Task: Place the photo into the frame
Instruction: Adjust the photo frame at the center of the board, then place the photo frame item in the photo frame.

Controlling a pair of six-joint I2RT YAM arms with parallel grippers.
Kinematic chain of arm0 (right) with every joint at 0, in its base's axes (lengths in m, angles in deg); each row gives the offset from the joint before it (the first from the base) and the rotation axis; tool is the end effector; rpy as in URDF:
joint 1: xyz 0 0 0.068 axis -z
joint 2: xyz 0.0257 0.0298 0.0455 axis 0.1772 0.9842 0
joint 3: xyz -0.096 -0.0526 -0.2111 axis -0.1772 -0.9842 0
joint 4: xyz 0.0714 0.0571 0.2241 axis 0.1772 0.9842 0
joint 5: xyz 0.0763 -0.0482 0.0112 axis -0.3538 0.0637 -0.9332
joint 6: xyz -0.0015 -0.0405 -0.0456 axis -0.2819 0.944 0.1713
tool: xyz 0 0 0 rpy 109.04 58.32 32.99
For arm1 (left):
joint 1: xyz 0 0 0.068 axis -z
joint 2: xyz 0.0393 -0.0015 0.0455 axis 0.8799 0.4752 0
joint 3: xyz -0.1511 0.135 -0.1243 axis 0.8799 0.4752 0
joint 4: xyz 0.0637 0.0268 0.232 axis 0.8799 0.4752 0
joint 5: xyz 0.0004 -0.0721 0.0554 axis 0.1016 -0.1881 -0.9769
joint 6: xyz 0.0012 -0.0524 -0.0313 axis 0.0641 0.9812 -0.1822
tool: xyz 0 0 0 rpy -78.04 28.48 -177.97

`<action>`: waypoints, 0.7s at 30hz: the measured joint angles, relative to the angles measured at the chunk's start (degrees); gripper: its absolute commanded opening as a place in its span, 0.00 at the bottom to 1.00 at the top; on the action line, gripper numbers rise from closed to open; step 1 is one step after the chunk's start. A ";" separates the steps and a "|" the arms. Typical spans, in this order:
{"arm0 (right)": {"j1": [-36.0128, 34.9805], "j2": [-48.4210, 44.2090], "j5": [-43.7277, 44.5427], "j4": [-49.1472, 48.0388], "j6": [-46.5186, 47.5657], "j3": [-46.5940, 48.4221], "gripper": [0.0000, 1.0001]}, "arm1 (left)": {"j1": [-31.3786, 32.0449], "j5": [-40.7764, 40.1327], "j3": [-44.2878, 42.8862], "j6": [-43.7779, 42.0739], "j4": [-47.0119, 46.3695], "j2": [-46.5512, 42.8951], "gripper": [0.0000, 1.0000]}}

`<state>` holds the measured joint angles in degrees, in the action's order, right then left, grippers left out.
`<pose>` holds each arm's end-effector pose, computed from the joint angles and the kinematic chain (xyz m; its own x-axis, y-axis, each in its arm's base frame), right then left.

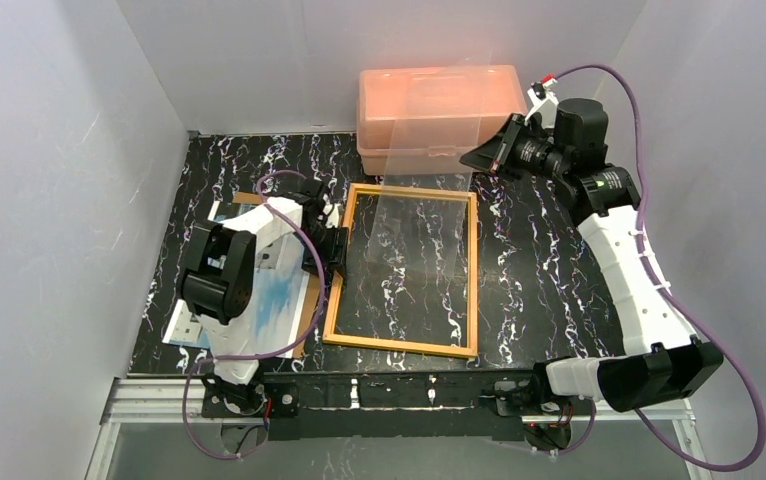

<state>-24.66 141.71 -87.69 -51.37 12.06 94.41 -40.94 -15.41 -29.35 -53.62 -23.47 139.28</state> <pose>0.2579 0.0872 0.4061 -0.6060 0.4005 -0.6873 -0.3355 0.6548 0.6773 0.3055 -0.1290 0.1333 -0.9720 0.1205 -0.2016 0.1823 0.9281 -0.3246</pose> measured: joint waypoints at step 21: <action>-1.05 0.94 -19.52 -29.49 -16.87 -6.19 0.01 | -22.47 40.44 -25.73 -20.28 22.45 -15.78 0.90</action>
<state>-25.71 142.65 -107.21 -80.86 -4.81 88.22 -63.41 25.02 -55.07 -73.91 -1.02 123.50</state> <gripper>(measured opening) 0.032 0.871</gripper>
